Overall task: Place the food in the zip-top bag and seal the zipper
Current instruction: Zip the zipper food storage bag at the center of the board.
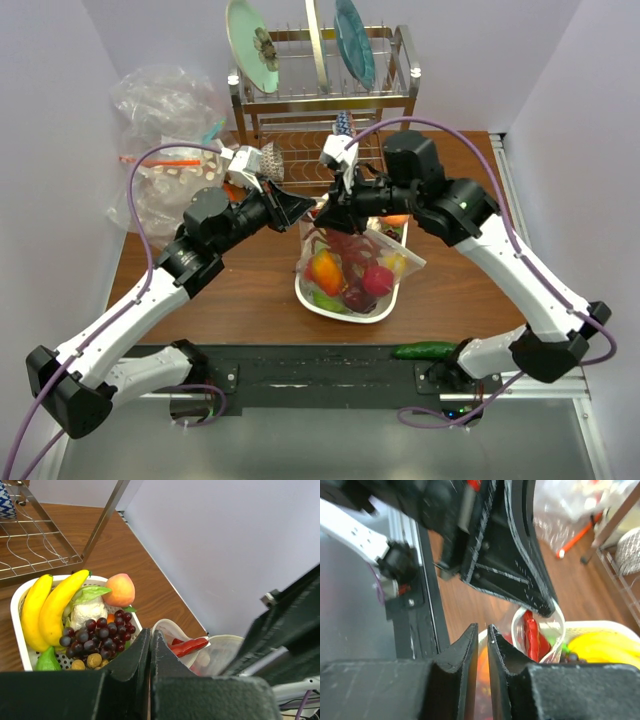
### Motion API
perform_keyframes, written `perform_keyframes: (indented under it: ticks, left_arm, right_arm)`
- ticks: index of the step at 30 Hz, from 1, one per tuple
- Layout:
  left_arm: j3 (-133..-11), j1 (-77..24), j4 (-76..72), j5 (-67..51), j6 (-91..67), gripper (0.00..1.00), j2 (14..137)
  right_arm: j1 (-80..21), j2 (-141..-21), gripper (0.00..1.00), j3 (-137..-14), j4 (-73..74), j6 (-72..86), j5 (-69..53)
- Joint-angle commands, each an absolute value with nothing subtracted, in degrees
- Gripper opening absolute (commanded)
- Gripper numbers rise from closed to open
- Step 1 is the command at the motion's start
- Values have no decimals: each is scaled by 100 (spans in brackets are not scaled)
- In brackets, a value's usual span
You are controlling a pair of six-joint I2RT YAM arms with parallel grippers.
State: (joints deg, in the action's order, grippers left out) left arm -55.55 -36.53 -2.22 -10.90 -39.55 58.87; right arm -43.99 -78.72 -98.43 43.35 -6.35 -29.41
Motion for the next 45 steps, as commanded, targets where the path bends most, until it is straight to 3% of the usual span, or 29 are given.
perform_keyframes:
  ticks: [1, 8, 10, 12, 24, 29, 38, 45]
  left_arm:
    - [-5897, -3674, -387, -1107, -3814, 0, 5836]
    - [-5924, -3691, -352, -1125, -3806, 0, 5818]
    - [-5915, -3691, -343, -1125, -3797, 0, 5836]
    - [-5915, -3700, -325, -1134, -3806, 0, 5836]
    - [-5933, -3744, -272, -1072, -3744, 0, 5862]
    - [-6170, -3779, -106, -1099, -3709, 0, 5924]
    - [-5854, -3929, -447, -1072, -3709, 0, 5836]
    - [-5608, -4025, -571, -1072, -3674, 0, 5652]
  right_arm:
    - [-4403, -7971, 18, -10072, 4649, -975, -2339]
    - [-4430, -8060, 13, -10055, 4790, -1125, -1960]
    - [-4421, -8033, 3, -10020, 4773, -1125, -1977]
    - [-4421, -7981, 0, -10002, 4729, -1125, -2012]
    - [-4430, -7858, 0, -9958, 4685, -1046, -2277]
    - [-4614, -7998, 0, -9941, 4852, -1178, -1592]
    - [-4614, -7139, 0, -8792, 4001, -1397, -1897]
    - [-4614, -5908, 0, -7068, 1945, -1722, -2294]
